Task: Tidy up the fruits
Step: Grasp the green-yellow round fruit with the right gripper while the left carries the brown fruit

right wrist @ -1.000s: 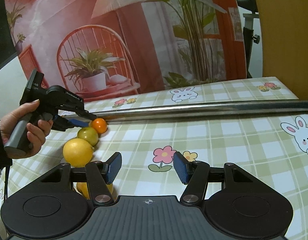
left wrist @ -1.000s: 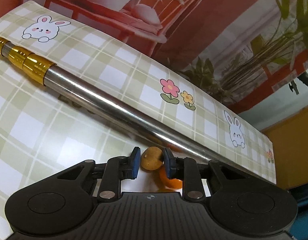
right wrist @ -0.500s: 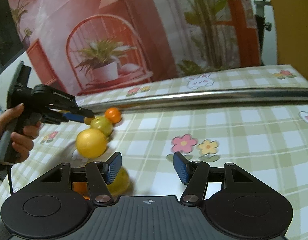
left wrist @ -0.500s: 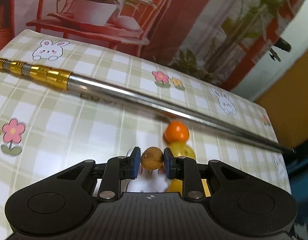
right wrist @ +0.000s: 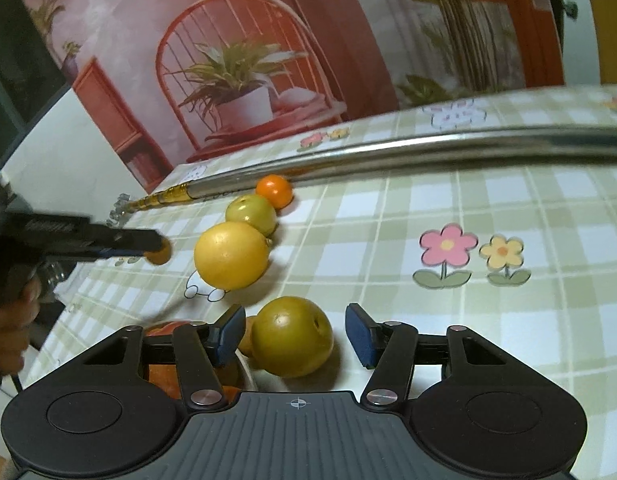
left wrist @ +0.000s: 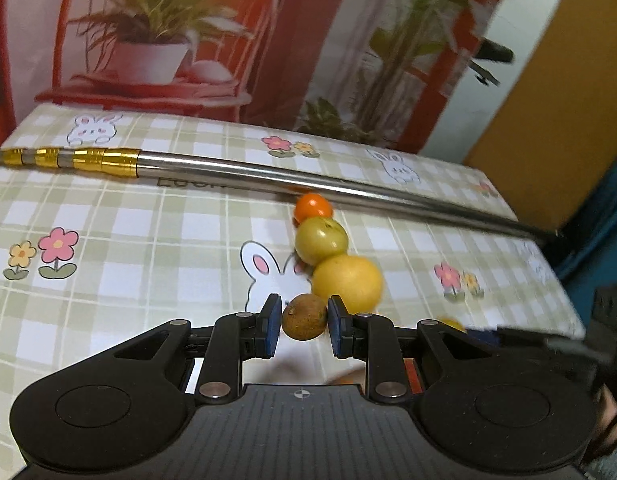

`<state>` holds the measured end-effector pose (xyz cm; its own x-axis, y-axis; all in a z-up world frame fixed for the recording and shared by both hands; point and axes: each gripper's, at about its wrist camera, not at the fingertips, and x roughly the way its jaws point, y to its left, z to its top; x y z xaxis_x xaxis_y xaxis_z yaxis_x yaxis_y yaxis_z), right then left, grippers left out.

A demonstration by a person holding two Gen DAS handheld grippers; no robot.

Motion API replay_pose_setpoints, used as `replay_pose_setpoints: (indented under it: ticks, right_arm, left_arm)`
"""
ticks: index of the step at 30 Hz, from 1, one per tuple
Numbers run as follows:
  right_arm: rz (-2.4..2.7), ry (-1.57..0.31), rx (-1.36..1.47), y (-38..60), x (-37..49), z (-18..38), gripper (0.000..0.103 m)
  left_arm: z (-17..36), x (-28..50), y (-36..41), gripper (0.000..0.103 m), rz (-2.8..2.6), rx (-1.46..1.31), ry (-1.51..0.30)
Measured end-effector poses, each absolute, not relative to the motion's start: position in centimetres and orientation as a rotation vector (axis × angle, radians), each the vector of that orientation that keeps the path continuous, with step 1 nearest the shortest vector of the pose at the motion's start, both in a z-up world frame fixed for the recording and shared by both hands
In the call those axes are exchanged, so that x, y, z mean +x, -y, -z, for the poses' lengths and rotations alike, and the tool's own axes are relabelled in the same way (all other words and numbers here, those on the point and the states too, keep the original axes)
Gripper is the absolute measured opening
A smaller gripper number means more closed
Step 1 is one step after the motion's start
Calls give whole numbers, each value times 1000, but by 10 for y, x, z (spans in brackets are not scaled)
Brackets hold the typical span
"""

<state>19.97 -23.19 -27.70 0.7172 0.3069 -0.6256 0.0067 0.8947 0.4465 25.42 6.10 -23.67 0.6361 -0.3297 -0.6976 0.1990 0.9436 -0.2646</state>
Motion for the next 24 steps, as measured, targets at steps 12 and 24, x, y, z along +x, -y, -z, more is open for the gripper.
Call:
replay_pose_setpoints:
  ticks: [12,24]
  right_arm:
    - [-130,-753,496,233,188,283,43]
    - [-100,-691,522,236,160,268,43]
  left_arm:
    - [241,204,-54,26,329,-134,-831]
    - [248,178,-48,26,301,-74,-862]
